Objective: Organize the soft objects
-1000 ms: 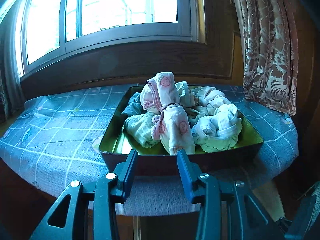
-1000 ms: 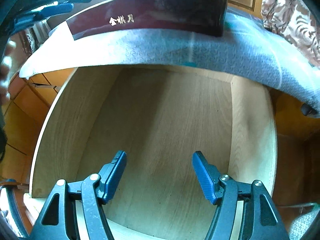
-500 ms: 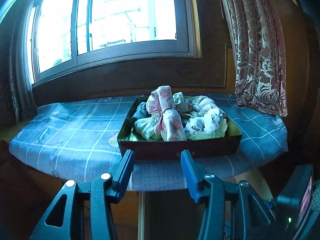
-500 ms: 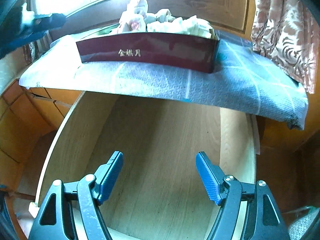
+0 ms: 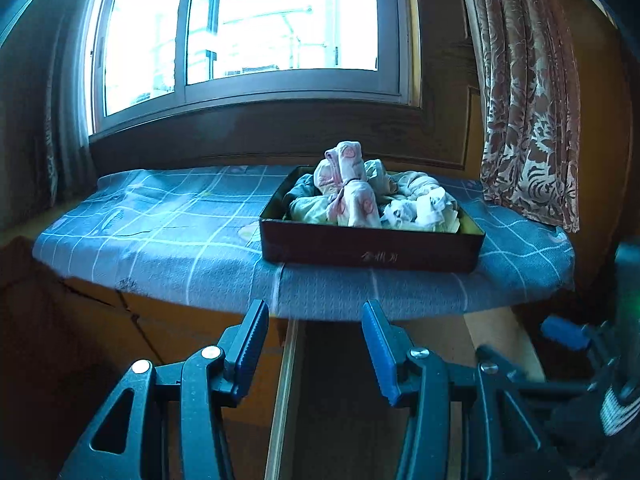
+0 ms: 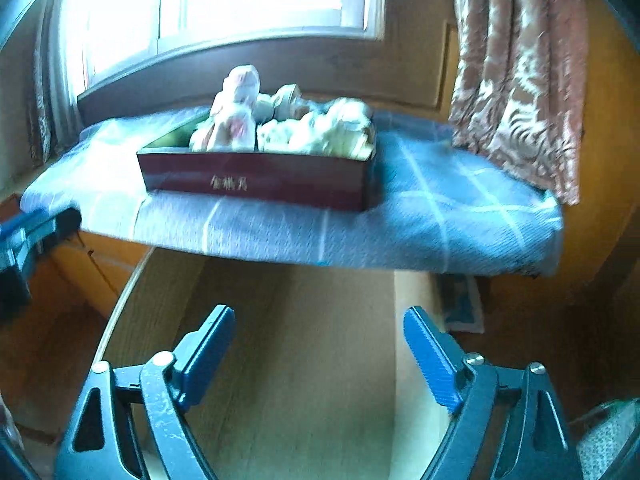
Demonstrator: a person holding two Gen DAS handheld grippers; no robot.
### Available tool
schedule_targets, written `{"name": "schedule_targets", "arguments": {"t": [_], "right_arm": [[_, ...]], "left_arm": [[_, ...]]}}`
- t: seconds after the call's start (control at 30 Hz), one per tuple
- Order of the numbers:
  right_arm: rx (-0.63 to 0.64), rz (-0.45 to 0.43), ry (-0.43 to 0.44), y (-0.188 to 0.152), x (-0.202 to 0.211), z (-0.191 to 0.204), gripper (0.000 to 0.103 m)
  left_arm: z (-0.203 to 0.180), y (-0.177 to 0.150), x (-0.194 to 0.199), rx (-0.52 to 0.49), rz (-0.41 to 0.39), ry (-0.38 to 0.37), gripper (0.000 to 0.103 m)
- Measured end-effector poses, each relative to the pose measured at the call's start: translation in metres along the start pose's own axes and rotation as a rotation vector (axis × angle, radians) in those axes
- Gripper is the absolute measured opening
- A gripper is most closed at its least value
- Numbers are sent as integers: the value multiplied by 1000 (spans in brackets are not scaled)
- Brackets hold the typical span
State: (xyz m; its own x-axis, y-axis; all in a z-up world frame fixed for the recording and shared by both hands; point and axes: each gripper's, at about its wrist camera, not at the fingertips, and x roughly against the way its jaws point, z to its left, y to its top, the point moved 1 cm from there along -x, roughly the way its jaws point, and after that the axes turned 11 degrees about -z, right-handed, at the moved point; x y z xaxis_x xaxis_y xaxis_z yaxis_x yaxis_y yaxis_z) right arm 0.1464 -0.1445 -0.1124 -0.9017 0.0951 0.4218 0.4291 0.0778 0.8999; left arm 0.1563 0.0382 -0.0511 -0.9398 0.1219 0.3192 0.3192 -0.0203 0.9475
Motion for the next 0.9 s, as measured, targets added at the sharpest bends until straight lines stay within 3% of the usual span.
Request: {"name": "schedule_targets", "arguments": {"t": [0.3,0.37,0.43,0.47,0.7,0.9], "right_arm": [[-34,-87,-20,7,18,2,92],[-55,-104,-16,6,21,1,93],[-57,-106,-16,3,22,2,93],[-51,-106,-16,2,22,3,93],[-62,-104,-18,-2,25,-1,93],[-84,-172,-34,7,53,-10,97]], "left_arm": [[5,-22,12,36,33,35,49],[5,-27,14,44,37,40,56],[5,-30,17,58,30,49,69],[5,-32,20,67,19,55,70],[4,-30,27,77,-2,73,73],[12,-31,44,97,1,87,73]]}}
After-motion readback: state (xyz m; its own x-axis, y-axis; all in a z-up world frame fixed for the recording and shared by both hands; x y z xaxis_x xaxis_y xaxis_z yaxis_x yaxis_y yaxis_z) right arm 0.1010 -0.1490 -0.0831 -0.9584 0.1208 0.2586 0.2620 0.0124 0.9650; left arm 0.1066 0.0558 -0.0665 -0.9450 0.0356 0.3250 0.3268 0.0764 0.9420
